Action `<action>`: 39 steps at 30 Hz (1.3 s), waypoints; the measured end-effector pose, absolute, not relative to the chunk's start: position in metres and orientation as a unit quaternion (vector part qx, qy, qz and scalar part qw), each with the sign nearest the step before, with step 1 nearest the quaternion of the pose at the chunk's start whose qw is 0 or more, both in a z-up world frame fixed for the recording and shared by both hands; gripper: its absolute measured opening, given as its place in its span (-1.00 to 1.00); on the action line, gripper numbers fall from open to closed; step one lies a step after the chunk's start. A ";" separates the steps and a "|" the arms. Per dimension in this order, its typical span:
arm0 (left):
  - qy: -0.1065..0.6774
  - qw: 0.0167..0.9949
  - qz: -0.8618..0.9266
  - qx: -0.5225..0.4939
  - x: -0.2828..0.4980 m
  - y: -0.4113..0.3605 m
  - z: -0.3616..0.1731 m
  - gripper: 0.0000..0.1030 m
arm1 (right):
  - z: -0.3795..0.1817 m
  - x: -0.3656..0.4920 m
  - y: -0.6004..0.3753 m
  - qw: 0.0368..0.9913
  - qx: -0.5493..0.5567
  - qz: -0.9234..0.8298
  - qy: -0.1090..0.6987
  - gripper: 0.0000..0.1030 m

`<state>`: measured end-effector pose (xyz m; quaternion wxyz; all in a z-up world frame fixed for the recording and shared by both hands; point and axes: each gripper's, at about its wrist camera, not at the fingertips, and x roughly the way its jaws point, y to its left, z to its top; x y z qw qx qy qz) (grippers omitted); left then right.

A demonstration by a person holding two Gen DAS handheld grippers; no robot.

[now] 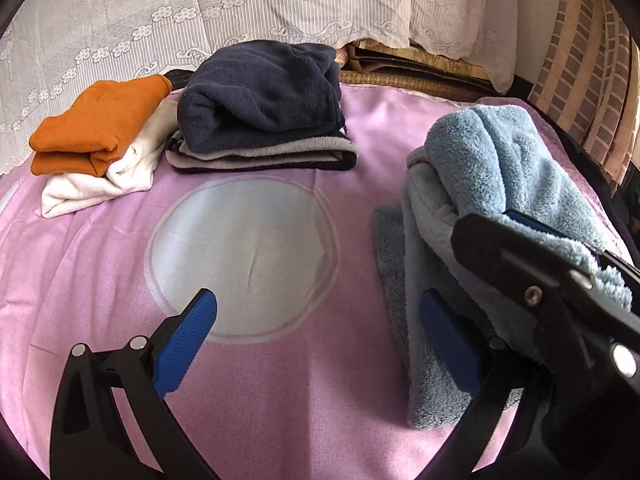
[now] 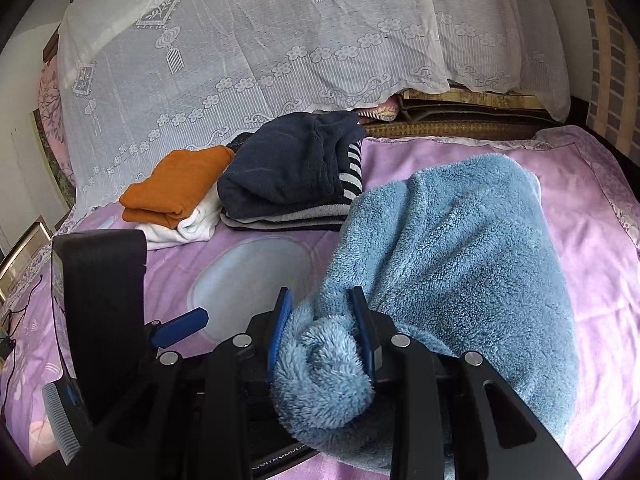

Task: Fold small clothes
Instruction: 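Open the right gripper and press the folded jacket bundle flat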

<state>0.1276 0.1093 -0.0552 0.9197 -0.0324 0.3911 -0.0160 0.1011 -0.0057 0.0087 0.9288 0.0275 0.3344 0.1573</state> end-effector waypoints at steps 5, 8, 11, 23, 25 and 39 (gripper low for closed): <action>0.415 0.909 0.008 -0.032 0.126 0.120 -0.067 0.92 | -0.005 0.105 0.006 0.921 0.015 0.167 0.352 -0.25; 0.420 0.906 0.014 -0.051 0.122 0.133 -0.070 0.92 | -0.007 0.104 0.014 0.919 -0.001 0.174 0.354 -0.04; 0.417 0.906 0.022 -0.064 0.118 0.143 -0.069 0.92 | -0.001 0.098 0.013 0.918 0.019 0.195 0.344 0.12; 0.336 0.940 0.027 -0.049 0.090 0.141 -0.020 0.92 | 0.060 0.056 -0.081 0.962 0.064 0.151 0.218 0.07; 0.329 0.944 0.014 -0.040 0.090 0.131 -0.009 0.92 | 0.057 0.063 -0.105 0.965 0.070 0.118 0.223 0.07; 0.331 0.944 -0.004 0.018 0.136 0.035 0.013 0.91 | 0.013 0.138 -0.126 0.947 0.046 0.073 0.310 -0.13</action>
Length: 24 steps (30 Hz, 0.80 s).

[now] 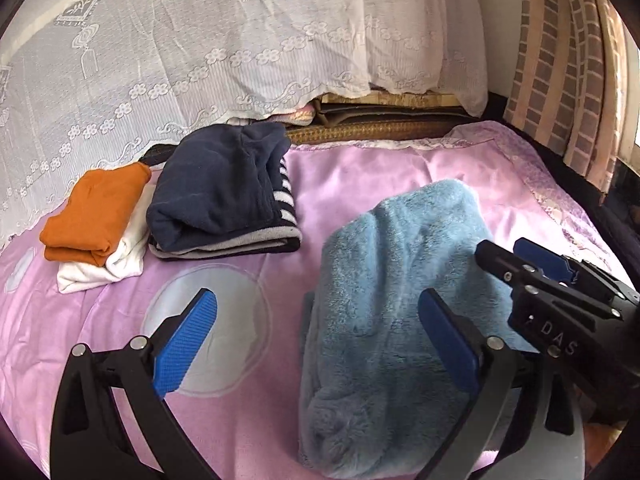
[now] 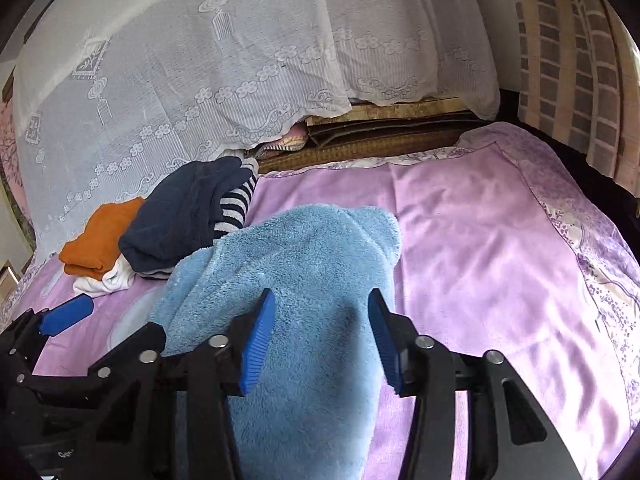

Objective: Fold small clothes

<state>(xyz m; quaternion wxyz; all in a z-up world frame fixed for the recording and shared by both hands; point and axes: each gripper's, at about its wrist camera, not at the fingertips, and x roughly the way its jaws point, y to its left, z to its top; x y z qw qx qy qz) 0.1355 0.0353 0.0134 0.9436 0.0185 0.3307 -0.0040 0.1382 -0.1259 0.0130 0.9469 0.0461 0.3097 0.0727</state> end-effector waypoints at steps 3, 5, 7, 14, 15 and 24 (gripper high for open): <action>0.366 0.930 0.001 0.001 0.149 0.050 -0.010 0.92 | 0.003 0.144 -0.114 0.943 0.036 0.085 0.319 -0.12; 0.382 0.924 0.009 -0.010 0.154 0.060 -0.026 0.92 | -0.002 0.144 -0.103 0.944 0.014 0.085 0.319 -0.09; 0.387 0.922 0.004 -0.017 0.155 0.068 -0.037 0.92 | -0.007 0.143 -0.091 0.943 -0.014 0.087 0.322 0.00; 0.370 0.928 0.024 0.016 0.147 0.065 -0.050 0.92 | -0.023 0.143 -0.068 0.942 -0.058 0.084 0.319 0.22; 0.370 0.928 0.024 0.016 0.148 0.066 -0.052 0.92 | -0.025 0.145 -0.069 0.942 -0.055 0.085 0.321 0.23; 0.373 0.928 0.018 0.007 0.152 0.067 -0.057 0.92 | -0.032 0.148 -0.072 0.941 -0.046 0.088 0.324 0.24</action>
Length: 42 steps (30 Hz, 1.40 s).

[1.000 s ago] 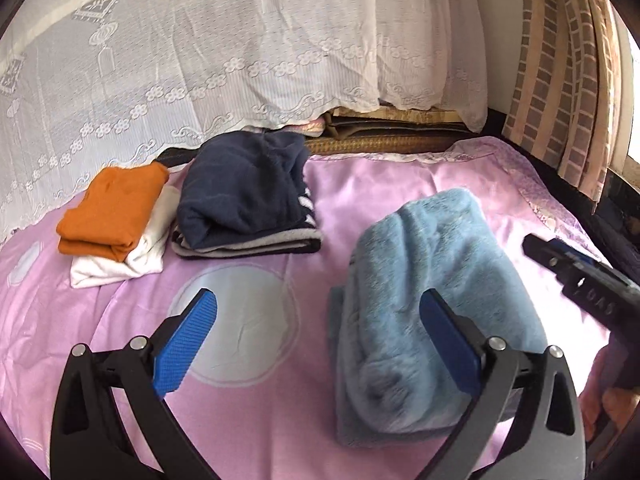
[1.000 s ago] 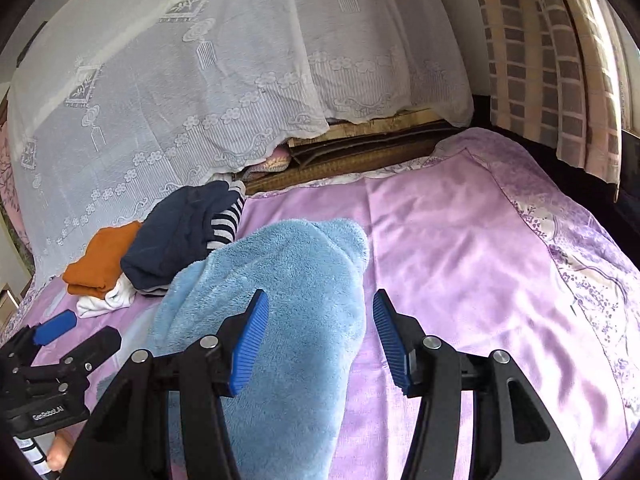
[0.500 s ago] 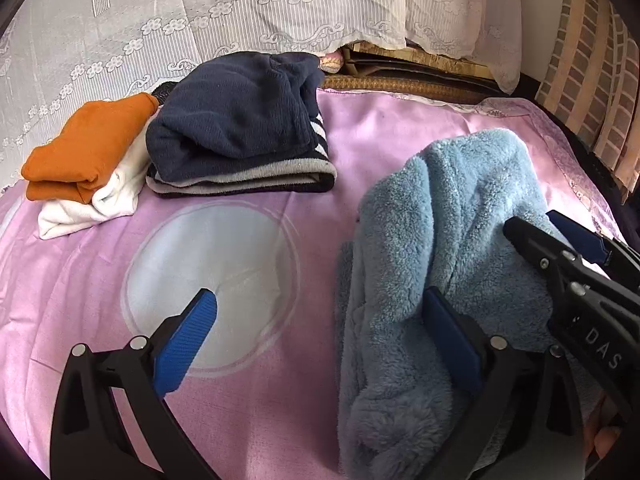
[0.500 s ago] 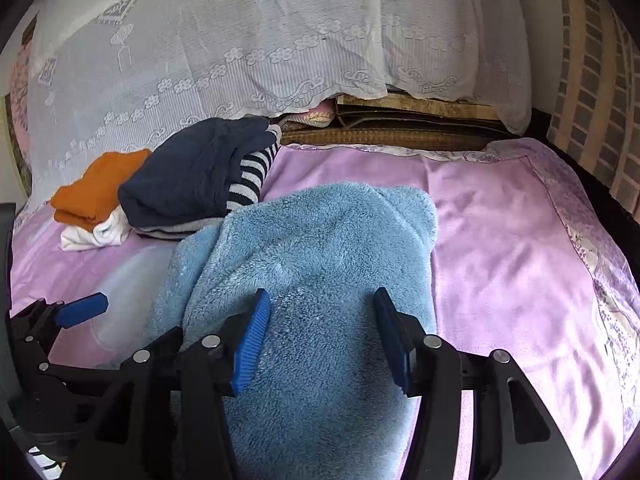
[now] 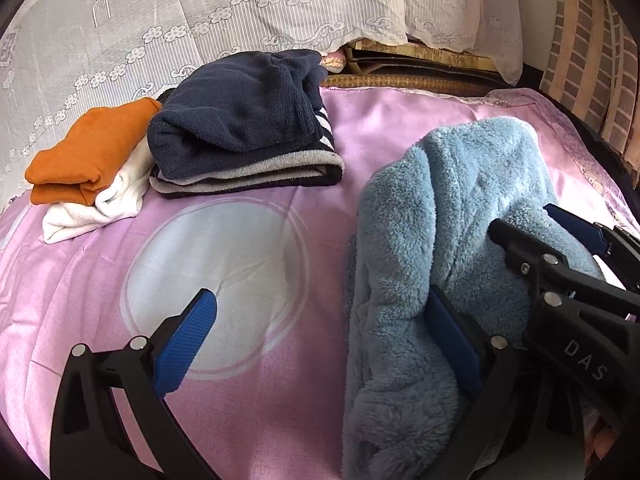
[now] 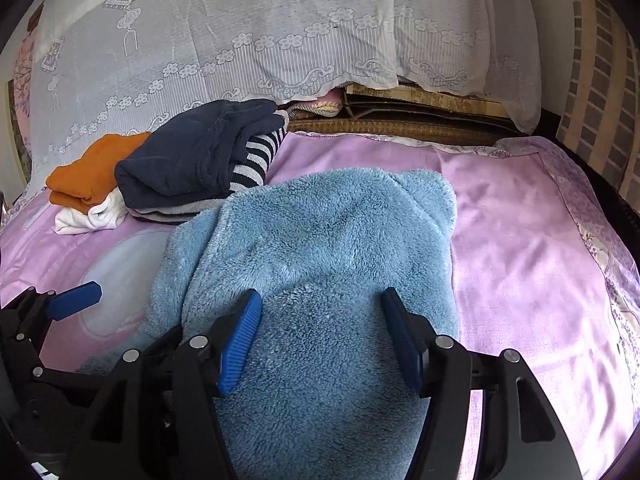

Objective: Fold small clothes

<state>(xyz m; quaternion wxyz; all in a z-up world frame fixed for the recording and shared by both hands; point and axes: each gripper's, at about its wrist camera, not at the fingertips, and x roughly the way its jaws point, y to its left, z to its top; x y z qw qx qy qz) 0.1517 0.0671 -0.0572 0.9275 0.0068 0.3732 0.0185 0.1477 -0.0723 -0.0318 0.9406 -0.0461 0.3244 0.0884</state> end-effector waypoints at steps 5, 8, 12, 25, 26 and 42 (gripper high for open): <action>0.372 0.928 0.018 0.002 0.151 0.068 -0.056 0.92 | -0.027 0.141 -0.074 0.945 -0.046 0.090 0.311 0.29; 0.374 0.927 0.016 -0.008 0.151 0.071 -0.055 0.92 | -0.017 0.132 -0.082 0.949 -0.018 0.106 0.295 0.35; 0.379 0.925 0.012 -0.023 0.151 0.077 -0.047 0.92 | -0.002 0.127 -0.092 0.954 0.002 0.106 0.281 0.35; 0.356 0.934 0.026 0.002 0.175 0.065 -0.007 0.92 | 0.018 0.161 -0.105 0.954 -0.001 0.087 0.288 0.35; 0.355 0.934 0.025 0.000 0.178 0.065 -0.005 0.92 | 0.018 0.165 -0.105 0.953 -0.001 0.085 0.289 0.35; 0.388 0.920 0.060 -0.008 0.198 0.075 -0.053 0.92 | -0.031 0.216 -0.070 0.914 -0.014 0.113 0.390 0.44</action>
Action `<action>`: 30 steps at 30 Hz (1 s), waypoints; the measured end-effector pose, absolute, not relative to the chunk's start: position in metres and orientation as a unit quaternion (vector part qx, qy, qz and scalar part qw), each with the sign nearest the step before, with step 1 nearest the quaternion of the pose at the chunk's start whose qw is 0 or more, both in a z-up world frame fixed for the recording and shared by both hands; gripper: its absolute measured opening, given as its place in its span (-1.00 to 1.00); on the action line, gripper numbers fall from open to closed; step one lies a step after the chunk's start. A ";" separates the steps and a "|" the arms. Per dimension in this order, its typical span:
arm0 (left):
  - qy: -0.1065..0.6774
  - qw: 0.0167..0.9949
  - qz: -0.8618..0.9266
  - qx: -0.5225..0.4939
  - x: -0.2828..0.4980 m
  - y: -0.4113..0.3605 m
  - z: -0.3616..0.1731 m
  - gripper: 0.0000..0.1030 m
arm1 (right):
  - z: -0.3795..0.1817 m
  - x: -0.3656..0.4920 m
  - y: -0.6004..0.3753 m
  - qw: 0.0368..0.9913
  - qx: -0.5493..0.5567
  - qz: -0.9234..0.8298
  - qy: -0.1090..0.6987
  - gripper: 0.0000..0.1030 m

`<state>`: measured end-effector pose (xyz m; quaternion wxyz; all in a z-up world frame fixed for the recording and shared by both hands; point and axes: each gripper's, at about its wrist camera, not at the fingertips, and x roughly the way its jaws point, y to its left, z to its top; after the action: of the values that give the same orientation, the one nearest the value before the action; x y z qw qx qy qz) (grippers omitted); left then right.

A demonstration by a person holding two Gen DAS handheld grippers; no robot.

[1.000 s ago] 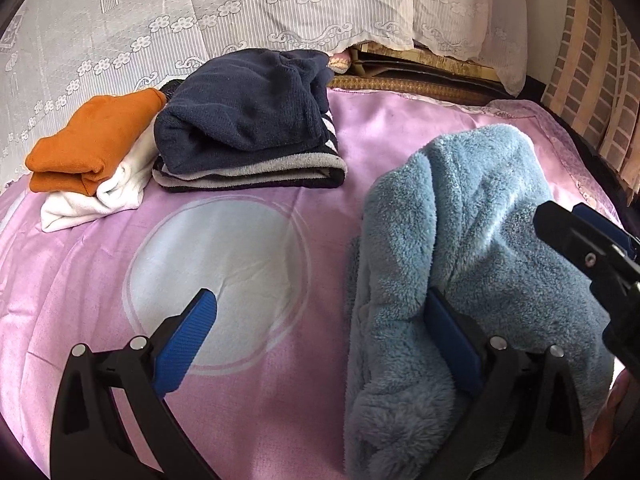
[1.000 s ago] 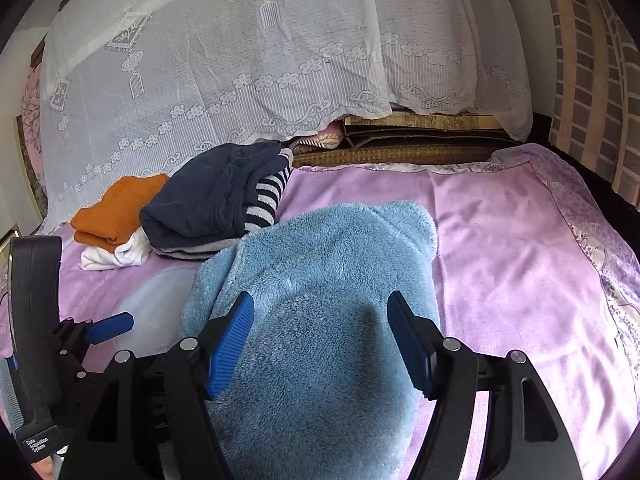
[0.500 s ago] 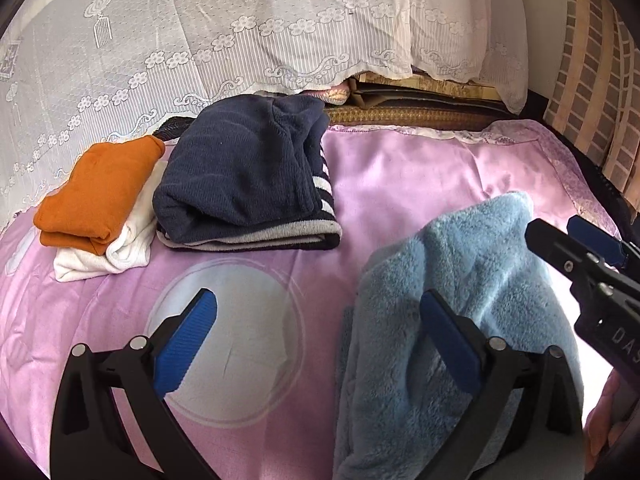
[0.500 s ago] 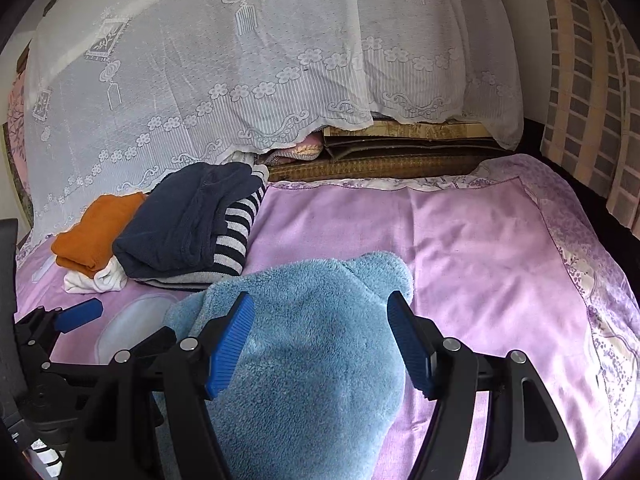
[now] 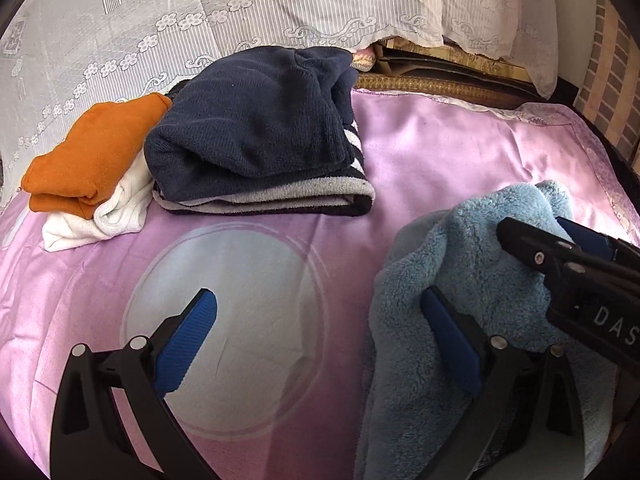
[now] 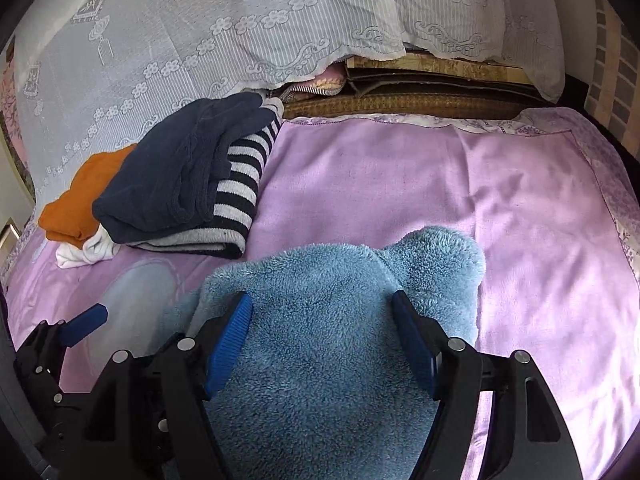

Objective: Fold small clothes

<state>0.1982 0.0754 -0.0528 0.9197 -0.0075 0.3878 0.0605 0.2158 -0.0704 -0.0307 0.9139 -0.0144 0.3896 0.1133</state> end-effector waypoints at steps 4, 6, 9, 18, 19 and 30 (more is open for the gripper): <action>0.388 0.919 0.066 0.008 0.196 0.071 -0.056 0.92 | -0.036 0.217 -0.070 0.909 -0.033 0.114 0.399 0.46; 0.388 0.919 0.067 0.010 0.197 0.070 -0.059 0.92 | -0.039 0.220 -0.074 0.906 -0.028 0.116 0.406 0.46; 0.390 0.918 0.063 0.001 0.200 0.072 -0.061 0.92 | -0.040 0.221 -0.077 0.906 -0.018 0.122 0.404 0.47; 0.369 0.927 0.051 -0.042 0.145 0.097 -0.027 0.92 | 0.005 0.142 -0.108 0.938 0.037 0.135 0.316 0.46; 0.373 0.926 0.046 -0.041 0.138 0.096 -0.026 0.92 | 0.004 0.131 -0.108 0.939 0.030 0.131 0.316 0.46; 0.385 0.922 0.042 0.008 0.096 0.074 -0.042 0.92 | -0.036 0.072 -0.130 0.927 0.023 0.093 0.363 0.63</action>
<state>0.0964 0.0742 -0.0422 0.9217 0.0080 0.3855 0.0417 0.0716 -0.1303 -0.0364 0.9268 0.0234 0.3632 0.0928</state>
